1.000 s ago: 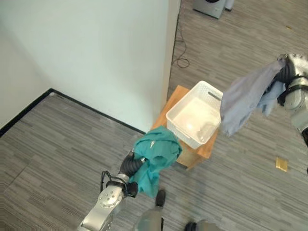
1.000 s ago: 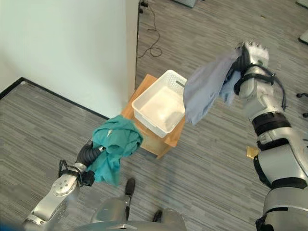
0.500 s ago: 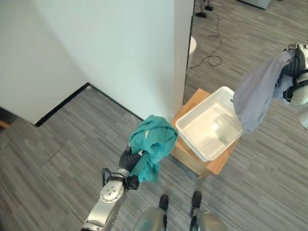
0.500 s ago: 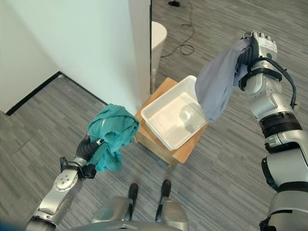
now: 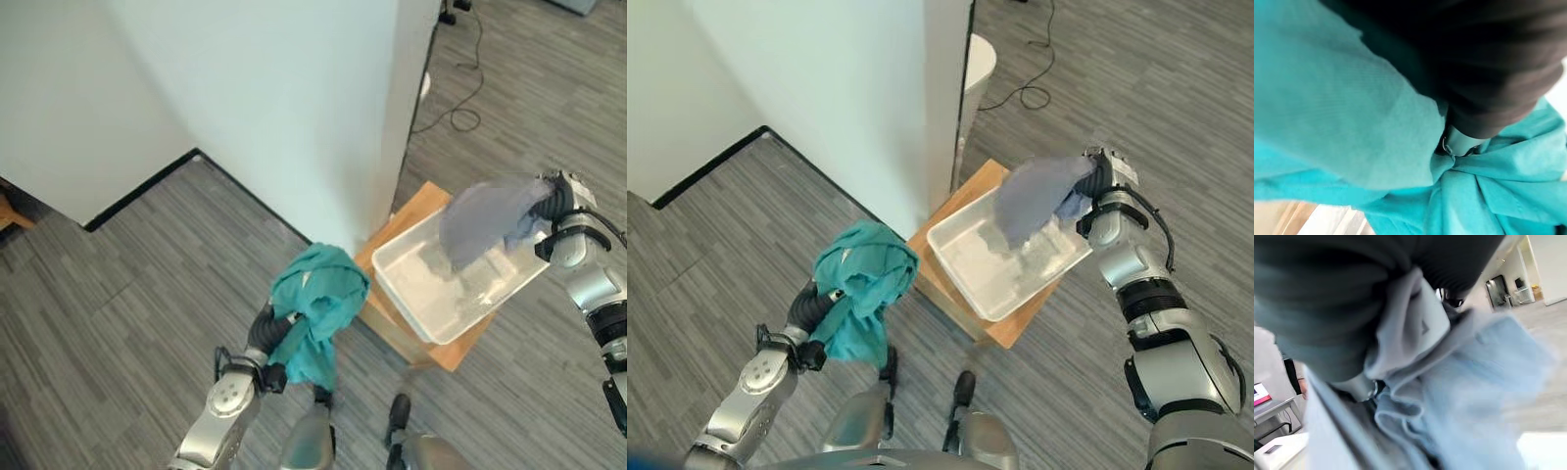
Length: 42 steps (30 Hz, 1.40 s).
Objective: Pick up bed clothes into laundry basket.
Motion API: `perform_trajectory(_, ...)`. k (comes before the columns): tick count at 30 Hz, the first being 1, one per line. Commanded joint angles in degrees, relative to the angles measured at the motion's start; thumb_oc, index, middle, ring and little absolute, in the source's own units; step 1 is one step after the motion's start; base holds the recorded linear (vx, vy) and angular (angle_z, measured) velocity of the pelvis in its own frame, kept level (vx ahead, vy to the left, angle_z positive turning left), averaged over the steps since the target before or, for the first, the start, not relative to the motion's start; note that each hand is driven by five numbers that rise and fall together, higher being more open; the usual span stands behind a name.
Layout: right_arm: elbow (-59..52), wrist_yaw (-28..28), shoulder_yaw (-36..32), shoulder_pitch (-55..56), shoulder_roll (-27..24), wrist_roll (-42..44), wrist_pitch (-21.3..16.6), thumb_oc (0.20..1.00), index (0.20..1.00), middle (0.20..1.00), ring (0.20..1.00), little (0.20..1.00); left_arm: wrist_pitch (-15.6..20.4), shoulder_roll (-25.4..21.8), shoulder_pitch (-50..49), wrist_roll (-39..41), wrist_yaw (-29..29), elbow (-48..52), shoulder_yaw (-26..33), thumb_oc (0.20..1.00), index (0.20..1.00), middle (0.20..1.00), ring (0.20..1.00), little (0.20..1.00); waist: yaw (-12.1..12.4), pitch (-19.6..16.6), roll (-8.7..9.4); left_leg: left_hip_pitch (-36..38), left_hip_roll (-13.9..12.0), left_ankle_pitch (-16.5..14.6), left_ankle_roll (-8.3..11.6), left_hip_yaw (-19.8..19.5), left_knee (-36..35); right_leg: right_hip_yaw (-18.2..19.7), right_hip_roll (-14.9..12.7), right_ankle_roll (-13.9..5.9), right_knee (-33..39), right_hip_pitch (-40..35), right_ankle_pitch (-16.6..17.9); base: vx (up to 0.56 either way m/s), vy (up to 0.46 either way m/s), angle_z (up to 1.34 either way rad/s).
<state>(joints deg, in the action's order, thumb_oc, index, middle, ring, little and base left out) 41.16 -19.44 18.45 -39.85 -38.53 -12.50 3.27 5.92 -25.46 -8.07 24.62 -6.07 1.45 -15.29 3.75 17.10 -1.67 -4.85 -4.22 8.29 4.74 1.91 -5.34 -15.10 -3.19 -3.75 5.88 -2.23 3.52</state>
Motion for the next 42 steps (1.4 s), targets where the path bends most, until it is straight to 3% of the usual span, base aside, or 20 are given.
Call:
perform_trajectory(1, 1.4, -0.8, 3.2, -4.2, -0.6, 0.8, -2.2, 1.000, 1.000, 1.000, 1.000, 1.000, 4.0, -1.5, -0.6, 0.1, 0.8, 3.7, -0.7, 0.200, 0.200, 0.200, 0.200, 0.200, 1.7, -4.0, 2.32, 1.5, -2.7, -4.7, 3.43, 2.8, 0.3, 3.0, -3.2, -4.63, -0.9, 2.9, -4.3, 0.00, 0.000, 0.00)
perform_trajectory(5, 2.7, 0.5, 3.9, -4.9, -1.2, 1.6, -2.4, 1.000, 1.000, 1.000, 1.000, 1.000, 4.1, -1.8, 0.8, 0.2, 1.3, 3.5, -1.1, 0.200, 0.200, 0.200, 0.200, 0.200, 1.7, -4.0, 2.07, 1.0, -2.7, -4.8, 3.81, 3.0, 0.3, 2.7, -3.9, -5.04, -0.9, 3.5, -4.1, -0.01, 0.004, 0.01)
perform_trajectory(10, -0.7, 1.1, 5.0, -8.4, -6.7, 1.8, -2.8, 1.000, 1.000, 1.000, 1.000, 1.000, 4.6, -1.8, 2.6, 0.0, 0.7, 3.5, -1.9, 0.200, 0.200, 0.200, 0.200, 0.200, 0.6, -4.2, 2.37, 2.2, -3.0, -5.1, 3.93, 3.9, 0.3, 3.2, -4.3, -5.43, -0.9, 2.7, -3.9, -0.02, 0.011, -0.01)
perform_trajectory(16, -5.9, 0.7, 3.3, -11.9, -17.1, 1.5, -2.3, 1.000, 1.000, 1.000, 1.000, 1.000, 4.0, -1.9, 6.3, -3.5, -0.3, 4.3, -3.2, 0.200, 0.200, 0.200, 0.200, 0.200, -2.4, -7.5, 3.61, 5.3, -3.3, -6.8, 3.42, 6.0, 0.3, 4.4, -5.5, -6.53, -0.9, 1.0, -3.3, 0.01, 0.021, -0.18)
perform_trajectory(17, -9.9, -0.3, -0.7, -9.1, -18.9, 4.0, -2.9, 1.000, 1.000, 1.000, 1.000, 1.000, 3.8, -1.0, 8.3, -4.7, -0.4, 4.7, -3.3, 0.200, 0.200, 0.200, 0.200, 0.200, -4.1, -8.5, 3.44, 6.2, -3.4, -7.4, 3.17, 7.0, 0.3, 5.0, -5.8, -6.88, -0.9, 0.9, -3.0, 0.05, 0.044, -0.35)
perform_trajectory(19, -14.7, -1.1, -7.6, -1.7, -18.2, 6.7, -3.6, 1.000, 1.000, 1.000, 1.000, 1.000, 3.7, 0.1, 10.9, -6.0, -0.8, 5.2, -3.4, 0.200, 0.200, 0.200, 0.200, 0.200, -6.0, -9.2, 3.12, 7.1, -3.4, -8.1, 2.83, 8.1, 0.3, 5.8, -6.1, -7.15, -0.9, 0.8, -2.8, 0.05, 0.039, -0.33)
perform_trajectory(22, -20.9, -1.0, -15.8, 12.1, -13.3, 7.5, -4.7, 1.000, 1.000, 1.000, 1.000, 1.000, 3.8, 1.9, 15.6, -9.0, -1.8, 6.3, -4.0, 0.200, 0.200, 0.200, 0.200, 0.200, -8.9, -9.7, 2.56, 8.5, -3.4, -9.3, 2.29, 9.9, 0.3, 7.4, -6.4, -7.40, -0.9, 1.0, -2.4, 0.05, 0.029, -0.39)
perform_trajectory(23, -21.5, -0.9, -16.6, 13.1, -13.2, 7.4, -4.6, 1.000, 1.000, 1.000, 1.000, 1.000, 3.8, 1.8, 15.7, -9.0, -1.8, 6.2, -4.3, 0.200, 0.200, 0.200, 0.200, 0.200, -8.6, -9.7, 2.72, 8.6, -3.4, -9.4, 2.28, 9.9, 0.3, 7.4, -6.4, -7.43, -0.9, 0.9, -2.4, 0.06, 0.022, -0.50)
perform_trajectory(24, -25.8, 0.7, -22.9, 23.4, -7.8, 12.1, -5.8, 1.000, 1.000, 1.000, 1.000, 1.000, 3.6, 2.8, 20.2, -11.4, -3.8, 5.2, -3.9, 0.200, 0.200, 0.200, 0.200, 0.200, -11.0, -9.9, 2.33, 9.4, -3.5, -10.0, 1.98, 11.4, 0.3, 8.8, -6.6, -7.71, -0.9, 1.3, -2.0, 0.05, 0.021, -0.41)
perform_trajectory(25, -27.2, 0.6, -24.9, 27.3, -5.3, 13.7, -6.7, 1.000, 1.000, 1.000, 1.000, 1.000, 3.4, 3.0, 22.8, -13.2, -4.8, 4.1, -3.9, 0.200, 0.200, 0.200, 0.200, 0.200, -12.2, -9.9, 2.13, 9.7, -3.5, -10.2, 1.84, 12.2, 0.3, 9.3, -6.7, -7.93, -0.9, 1.6, -1.7, 0.05, 0.019, -0.44)
perform_trajectory(26, -27.3, 0.6, -25.2, 27.5, -5.3, 13.6, -6.7, 1.000, 1.000, 1.000, 1.000, 1.000, 3.4, 3.0, 22.9, -13.2, -4.8, 4.0, -4.0, 0.200, 0.200, 0.200, 0.200, 0.200, -12.1, -9.9, 2.17, 9.7, -3.5, -10.2, 1.84, 12.2, 0.3, 9.4, -6.7, -7.93, -0.9, 1.6, -1.7, 0.04, 0.030, -0.30)
perform_trajectory(27, -25.8, 1.0, -26.4, 33.1, -0.5, 14.3, -6.9, 1.000, 1.000, 1.000, 1.000, 1.000, 2.5, 3.1, 27.7, -16.8, -6.5, 1.2, -3.7, 0.200, 0.200, 0.200, 0.200, 0.200, -14.9, -9.9, 1.45, 10.2, -3.5, -10.6, 1.60, 13.4, 0.3, 10.4, -6.9, -8.28, -0.9, 2.2, -1.2, 0.03, 0.022, -0.50)
perform_trajectory(28, -26.0, 1.1, -26.7, 33.4, -0.2, 14.2, -6.9, 1.000, 1.000, 1.000, 1.000, 1.000, 2.7, 3.1, 28.0, -16.9, -6.7, 0.8, -4.0, 0.200, 0.200, 0.200, 0.200, 0.200, -14.6, -9.9, 1.58, 10.2, -3.5, -10.6, 1.59, 13.5, 0.3, 10.4, -6.9, -8.31, -0.9, 2.3, -1.2, 0.06, 0.038, -0.51)
perform_trajectory(29, -20.5, 1.8, -26.2, 37.5, 2.8, 13.5, -5.9, 1.000, 1.000, 1.000, 1.000, 1.000, 1.4, 2.3, 32.6, -20.2, -7.6, -3.5, -4.7, 0.200, 0.200, 0.200, 0.200, 0.200, -16.8, -9.8, 1.00, 10.7, -3.4, -11.0, 1.49, 15.1, 0.3, 11.4, -7.1, -8.74, -0.9, 3.0, -0.7, 0.06, 0.034, -0.61)
perform_trajectory(33, -12.4, 4.5, -25.1, 43.4, 3.9, 12.2, -4.8, 1.000, 1.000, 1.000, 1.000, 1.000, -1.6, 0.2, 41.9, -25.9, -9.9, -15.9, -5.8, 0.200, 0.200, 0.200, 0.200, 0.200, -20.8, -9.5, 0.31, 11.4, -3.1, -11.6, 1.39, 17.7, 0.3, 13.2, -7.3, -9.50, -0.9, 4.2, 0.0, 0.04, 0.031, -0.44)
perform_trajectory(34, -12.4, 4.5, -25.1, 43.3, 3.9, 12.2, -4.8, 1.000, 1.000, 1.000, 1.000, 1.000, -1.5, 0.2, 42.2, -25.9, -9.9, -16.2, -5.9, 0.200, 0.200, 0.200, 0.200, 0.200, -20.7, -9.4, 0.39, 11.2, -3.1, -11.2, 1.42, 17.8, 0.3, 13.3, -7.3, -9.39, -0.9, 4.5, 0.3, 0.00, 0.028, -0.48)
perform_trajectory(35, -8.6, 5.4, -25.1, 45.1, 4.0, 12.8, -4.7, 1.000, 1.000, 1.000, 1.000, 1.000, -2.8, -1.1, 47.9, -29.2, -11.6, -24.1, -7.3, 0.200, 0.200, 0.200, 0.200, 0.200, -22.5, -9.2, 0.00, 11.0, -3.0, -11.2, 1.54, 18.8, 0.3, 14.0, -7.4, -9.73, -0.9, 5.4, 0.8, -0.02, 0.011, -0.34)
perform_trajectory(41, -2.6, 6.9, -27.0, 49.9, 6.8, 19.3, -5.9, 1.000, 1.000, 1.000, 1.000, 1.000, -6.9, -3.1, 61.2, -37.0, -14.1, -47.5, -10.5, 0.200, 0.200, 0.200, 0.200, 0.200, -26.4, -7.9, -0.55, 9.9, -2.6, -10.9, 1.67, 21.1, 0.3, 15.3, -7.6, -10.46, -0.9, 8.1, 2.1, -0.01, 0.020, -0.31)
perform_trajectory(42, -2.5, 6.9, -27.1, 49.9, 6.8, 19.3, -5.9, 1.000, 1.000, 1.000, 1.000, 1.000, -6.9, -3.1, 61.3, -37.0, -14.1, -47.6, -10.6, 0.200, 0.200, 0.200, 0.200, 0.200, -26.3, -7.9, -0.55, 9.9, -2.6, -10.9, 1.67, 21.1, 0.3, 15.3, -7.6, -10.46, -0.9, 8.2, 2.1, -0.04, -0.006, -0.24)
